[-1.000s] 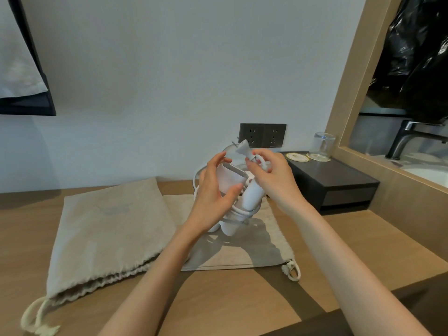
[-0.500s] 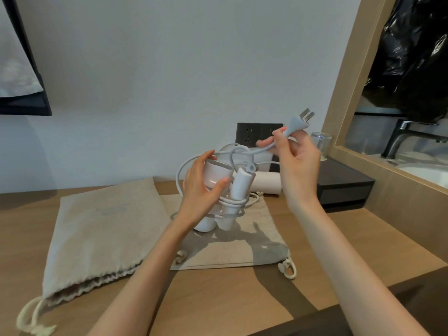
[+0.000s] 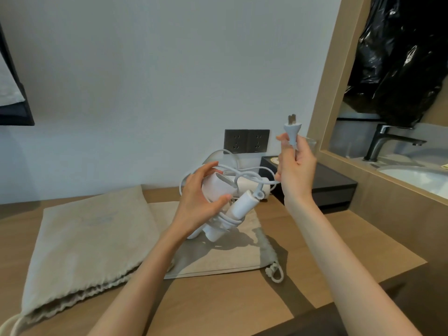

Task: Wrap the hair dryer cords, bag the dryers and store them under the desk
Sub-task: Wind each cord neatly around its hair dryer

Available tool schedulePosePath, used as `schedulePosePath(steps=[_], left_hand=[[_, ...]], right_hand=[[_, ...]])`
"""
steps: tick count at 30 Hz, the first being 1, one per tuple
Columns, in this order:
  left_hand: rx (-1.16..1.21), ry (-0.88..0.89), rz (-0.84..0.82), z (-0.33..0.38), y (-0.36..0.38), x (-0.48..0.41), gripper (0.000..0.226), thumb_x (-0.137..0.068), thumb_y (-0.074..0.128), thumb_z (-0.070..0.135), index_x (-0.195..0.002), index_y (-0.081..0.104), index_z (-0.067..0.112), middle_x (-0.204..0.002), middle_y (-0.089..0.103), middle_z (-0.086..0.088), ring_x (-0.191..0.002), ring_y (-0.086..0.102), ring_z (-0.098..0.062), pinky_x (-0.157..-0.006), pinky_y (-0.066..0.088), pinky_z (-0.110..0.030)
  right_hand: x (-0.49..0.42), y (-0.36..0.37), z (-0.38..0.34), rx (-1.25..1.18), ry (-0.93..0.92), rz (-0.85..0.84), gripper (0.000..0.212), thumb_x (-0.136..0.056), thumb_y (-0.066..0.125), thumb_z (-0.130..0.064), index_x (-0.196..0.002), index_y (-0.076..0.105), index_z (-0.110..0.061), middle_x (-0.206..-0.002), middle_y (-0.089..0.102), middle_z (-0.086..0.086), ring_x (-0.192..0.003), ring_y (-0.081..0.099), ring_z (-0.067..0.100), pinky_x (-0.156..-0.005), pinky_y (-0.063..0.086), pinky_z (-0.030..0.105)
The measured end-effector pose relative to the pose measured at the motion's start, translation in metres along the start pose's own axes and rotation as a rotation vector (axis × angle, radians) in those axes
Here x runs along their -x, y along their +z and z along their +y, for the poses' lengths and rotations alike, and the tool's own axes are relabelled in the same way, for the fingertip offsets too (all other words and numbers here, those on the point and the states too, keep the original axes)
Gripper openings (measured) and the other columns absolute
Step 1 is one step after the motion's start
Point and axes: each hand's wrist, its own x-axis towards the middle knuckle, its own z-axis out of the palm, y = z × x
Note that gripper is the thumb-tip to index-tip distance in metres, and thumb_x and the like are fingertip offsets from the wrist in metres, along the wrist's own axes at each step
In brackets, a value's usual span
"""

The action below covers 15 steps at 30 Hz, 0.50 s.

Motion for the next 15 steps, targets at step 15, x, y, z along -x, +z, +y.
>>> schedulePosePath(steps=[15], left_hand=[[-0.302, -0.205, -0.308, -0.015, -0.012, -0.004, 0.089, -0.044, 0.068, 0.078, -0.123, 0.041, 0.047, -0.114, 0.05, 0.026, -0.112, 0.05, -0.006, -0.099, 0.034, -0.039]], right_hand=[[0.023, -0.011, 0.042, 0.017, 0.139, -0.086, 0.026, -0.102, 0.036, -0.027, -0.082, 0.046, -0.014, -0.053, 0.036, 0.001, -0.043, 0.031, 0.005, -0.043, 0.028, 0.019]])
